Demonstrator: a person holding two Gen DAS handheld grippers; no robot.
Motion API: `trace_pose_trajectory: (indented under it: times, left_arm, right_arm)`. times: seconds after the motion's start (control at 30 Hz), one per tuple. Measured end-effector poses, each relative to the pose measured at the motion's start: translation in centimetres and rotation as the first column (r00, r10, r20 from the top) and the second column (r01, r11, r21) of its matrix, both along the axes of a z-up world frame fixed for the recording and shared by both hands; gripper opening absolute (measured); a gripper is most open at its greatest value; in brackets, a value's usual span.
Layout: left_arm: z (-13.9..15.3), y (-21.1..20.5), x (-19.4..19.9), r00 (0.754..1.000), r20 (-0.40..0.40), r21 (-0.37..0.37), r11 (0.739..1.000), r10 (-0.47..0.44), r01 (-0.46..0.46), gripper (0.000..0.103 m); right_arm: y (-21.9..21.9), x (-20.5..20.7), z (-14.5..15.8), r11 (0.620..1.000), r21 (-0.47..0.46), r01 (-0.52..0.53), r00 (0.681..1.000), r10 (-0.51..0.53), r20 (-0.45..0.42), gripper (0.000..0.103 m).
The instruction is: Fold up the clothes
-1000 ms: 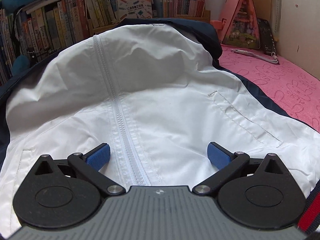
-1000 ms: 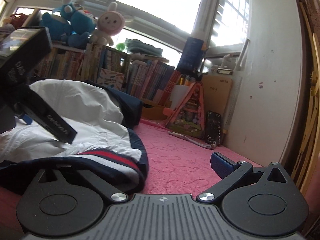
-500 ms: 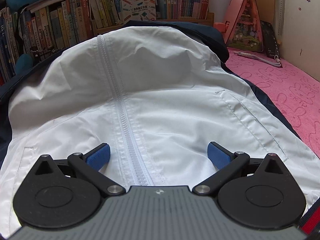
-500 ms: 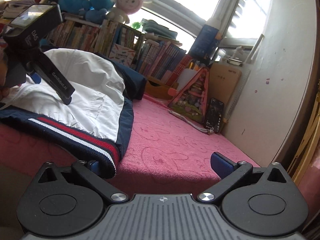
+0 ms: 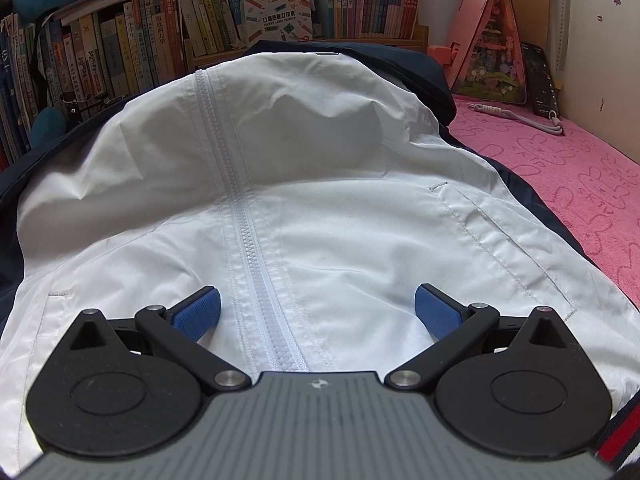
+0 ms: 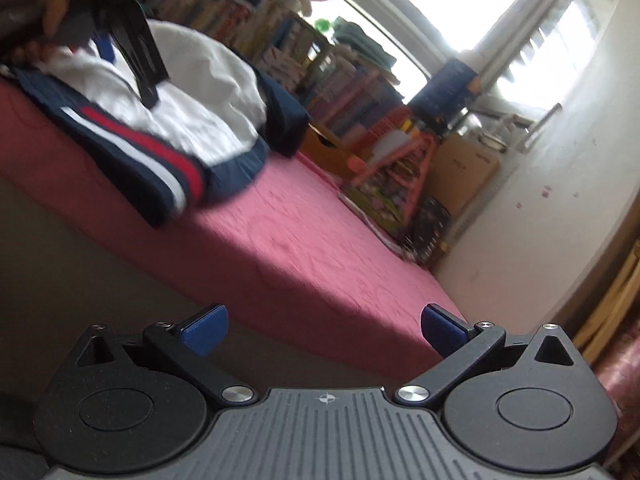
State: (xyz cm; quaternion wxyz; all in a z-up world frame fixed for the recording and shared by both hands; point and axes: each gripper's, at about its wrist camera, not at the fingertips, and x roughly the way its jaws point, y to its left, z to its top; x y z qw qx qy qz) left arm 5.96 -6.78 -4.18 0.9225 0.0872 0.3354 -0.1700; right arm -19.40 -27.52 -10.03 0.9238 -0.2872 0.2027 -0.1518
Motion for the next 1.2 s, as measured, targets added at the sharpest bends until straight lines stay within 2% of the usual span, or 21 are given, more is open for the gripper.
trace_pose_trajectory:
  times: [0.1, 0.23, 0.3, 0.43, 0.53, 0.7, 0.77, 0.9, 1.0, 1.03, 1.13, 1.2]
  left_arm:
    - [0.0, 0.0, 0.0, 1.0, 0.0, -0.001, 1.0, 0.001, -0.001, 0.103]
    - [0.4, 0.0, -0.4, 1.0, 0.018, 0.014, 1.0, 0.022, -0.022, 0.103]
    - [1.3, 0.3, -1.4, 0.997, 0.058, 0.02, 0.998, 0.052, -0.054, 0.103]
    - [4.4, 2.8, -4.8, 0.979, 0.183, -0.005, 0.996, 0.089, -0.09, 0.103]
    - [6.5, 6.4, -7.3, 0.954, 0.248, -0.03, 0.986, 0.169, -0.166, 0.103]
    - [7.5, 13.7, -11.6, 0.896, 0.284, -0.042, 0.937, 0.343, -0.346, 0.103]
    - [7.0, 16.0, -13.5, 0.879, 0.264, -0.039, 0.915, 0.397, -0.401, 0.103]
    - [5.3, 18.9, -17.1, 0.858, 0.202, -0.035, 0.878, 0.473, -0.477, 0.103]
    - [3.9, 19.7, -19.3, 0.859, 0.15, -0.036, 0.871, 0.49, -0.491, 0.103]
    - [3.5, 19.8, -19.9, 0.866, 0.133, -0.038, 0.876, 0.482, -0.482, 0.103]
    - [2.5, 19.7, -21.3, 0.901, 0.094, -0.026, 0.906, 0.424, -0.424, 0.103]
    - [2.2, 19.1, -21.7, 0.925, 0.081, -0.009, 0.928, 0.372, -0.373, 0.103]
  right_arm:
    - [-2.2, -0.2, 1.3, 0.994, 0.086, 0.062, 0.998, -0.064, 0.023, 0.103]
    - [-3.2, 1.1, 4.7, 0.958, 0.287, 0.012, 0.992, -0.047, 0.118, 0.103]
    - [-2.5, 2.5, 6.0, 0.938, 0.344, -0.046, 0.985, -0.015, 0.173, 0.103]
    - [1.4, 5.0, 6.1, 0.909, 0.385, -0.159, 0.983, 0.108, 0.152, 0.101]
    - [4.2, 6.8, 6.2, 0.876, 0.418, -0.24, 0.97, 0.199, 0.139, 0.1]
    - [9.0, 9.9, 6.4, 0.803, 0.471, -0.365, 0.929, 0.348, 0.126, 0.099]
    - [10.9, 11.1, 6.4, 0.77, 0.492, -0.407, 0.908, 0.402, 0.121, 0.099]
    - [12.8, 11.9, 5.0, 0.765, 0.513, -0.391, 0.907, 0.415, 0.073, 0.099]
    - [14.3, 12.5, 3.9, 0.761, 0.527, -0.378, 0.905, 0.424, 0.037, 0.099]
    - [14.7, 12.7, 3.6, 0.759, 0.534, -0.373, 0.904, 0.426, 0.026, 0.099]
    - [14.3, 13.3, 3.5, 0.739, 0.583, -0.339, 0.911, 0.413, 0.006, 0.101]
    - [14.4, 13.3, 3.4, 0.739, 0.583, -0.337, 0.912, 0.411, 0.006, 0.101]
